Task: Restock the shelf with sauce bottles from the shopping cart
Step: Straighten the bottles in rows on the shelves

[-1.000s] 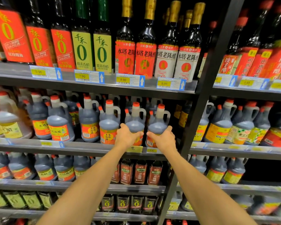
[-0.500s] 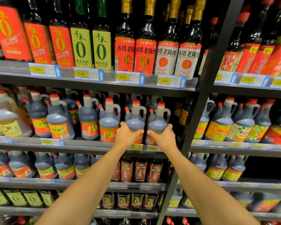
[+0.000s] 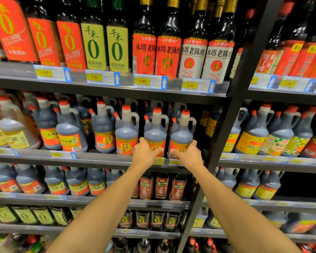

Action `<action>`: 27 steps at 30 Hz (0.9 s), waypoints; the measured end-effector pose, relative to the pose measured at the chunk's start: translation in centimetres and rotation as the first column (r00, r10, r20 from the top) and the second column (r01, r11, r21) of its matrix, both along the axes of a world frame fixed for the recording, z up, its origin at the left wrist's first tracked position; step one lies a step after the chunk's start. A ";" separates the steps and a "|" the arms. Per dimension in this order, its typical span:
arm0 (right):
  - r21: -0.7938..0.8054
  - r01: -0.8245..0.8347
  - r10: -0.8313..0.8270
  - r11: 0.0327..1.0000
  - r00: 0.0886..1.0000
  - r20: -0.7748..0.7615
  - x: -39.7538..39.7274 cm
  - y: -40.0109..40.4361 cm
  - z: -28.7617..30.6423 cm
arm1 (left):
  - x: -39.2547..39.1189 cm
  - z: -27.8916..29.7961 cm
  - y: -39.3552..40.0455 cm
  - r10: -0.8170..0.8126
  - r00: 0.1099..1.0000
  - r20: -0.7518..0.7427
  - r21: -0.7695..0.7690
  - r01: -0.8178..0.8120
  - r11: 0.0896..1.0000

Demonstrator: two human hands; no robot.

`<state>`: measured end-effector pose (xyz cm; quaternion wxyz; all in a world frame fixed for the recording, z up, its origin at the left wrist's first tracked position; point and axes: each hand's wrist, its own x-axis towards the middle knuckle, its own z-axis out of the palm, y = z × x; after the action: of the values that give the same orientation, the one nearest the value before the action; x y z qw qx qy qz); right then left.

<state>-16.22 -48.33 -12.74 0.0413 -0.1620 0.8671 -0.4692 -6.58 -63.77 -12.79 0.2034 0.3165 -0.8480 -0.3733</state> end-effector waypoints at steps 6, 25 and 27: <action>0.026 0.000 0.001 1.000 1.000 -0.029 0.4 -0.2 -0.1 | 0.1 0.0 -0.1 0.002 1.000 -0.009 0.002 -0.002 1.000; 0.070 -0.014 0.014 0.997 1.000 0.001 0.4 0.0 0.4 | 2.5 0.2 -1.8 -0.158 0.984 0.087 -0.111 0.167 0.980; 0.093 0.005 -0.005 0.996 1.000 0.001 0.2 0.3 0.2 | 3.6 0.4 -2.0 -0.235 0.963 0.136 -0.166 0.256 0.952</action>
<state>-15.99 -48.04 -12.52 0.0482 -0.1576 0.8885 -0.4283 -2.95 -65.81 -12.35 0.1346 0.2096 -0.9216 -0.2978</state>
